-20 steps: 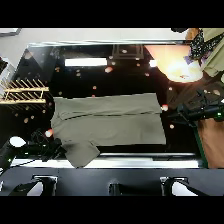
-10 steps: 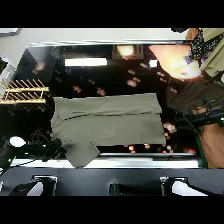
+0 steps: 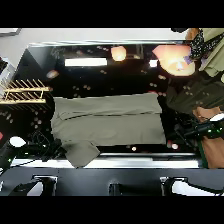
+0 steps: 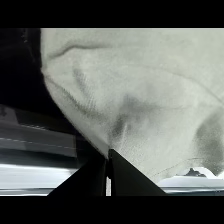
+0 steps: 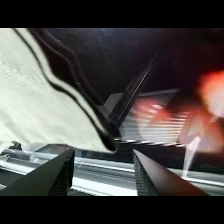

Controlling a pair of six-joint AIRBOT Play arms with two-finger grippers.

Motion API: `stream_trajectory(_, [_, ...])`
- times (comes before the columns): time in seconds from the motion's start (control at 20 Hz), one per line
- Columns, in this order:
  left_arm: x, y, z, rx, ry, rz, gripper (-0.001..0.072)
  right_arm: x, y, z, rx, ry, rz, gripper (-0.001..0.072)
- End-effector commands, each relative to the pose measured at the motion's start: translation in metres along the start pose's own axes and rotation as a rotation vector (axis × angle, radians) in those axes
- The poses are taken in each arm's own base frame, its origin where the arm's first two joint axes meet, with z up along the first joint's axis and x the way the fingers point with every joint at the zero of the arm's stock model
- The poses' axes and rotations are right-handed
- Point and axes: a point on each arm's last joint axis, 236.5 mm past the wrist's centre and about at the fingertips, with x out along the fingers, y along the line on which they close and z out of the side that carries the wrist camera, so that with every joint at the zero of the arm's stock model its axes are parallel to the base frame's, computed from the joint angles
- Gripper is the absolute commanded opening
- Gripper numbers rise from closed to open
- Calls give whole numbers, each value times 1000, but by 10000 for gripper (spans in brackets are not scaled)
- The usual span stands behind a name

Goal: Fold the clothes and pants, and hang the long-sleeved shirts on hangers.

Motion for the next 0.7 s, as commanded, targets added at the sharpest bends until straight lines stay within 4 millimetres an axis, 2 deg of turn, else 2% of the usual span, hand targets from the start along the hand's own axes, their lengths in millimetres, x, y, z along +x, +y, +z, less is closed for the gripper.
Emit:
stream_trajectory(0.0, [0,0,0,1,-1,0,14,12,0,-2,5,-4,27,431])
stream_trajectory(0.25, [0,0,0,1,-1,0,14,25,7,-9,21,5,84,430])
stream_trajectory(0.4, [0,0,0,1,-2,0,14,33,13,-12,30,2,126,402])
stream_trajectory(0.45, [0,0,1,1,-4,0,14,34,13,-10,27,-9,128,344])
stream_trajectory(0.5, [0,0,2,2,-7,-1,14,34,13,-7,20,-22,128,333])
stream_trajectory(0.6, [-6,-6,6,52,-17,-6,13,31,16,-5,0,-39,134,66])
stream_trajectory(0.65, [-12,-9,9,84,-22,-2,13,28,18,-5,-10,-48,136,32])
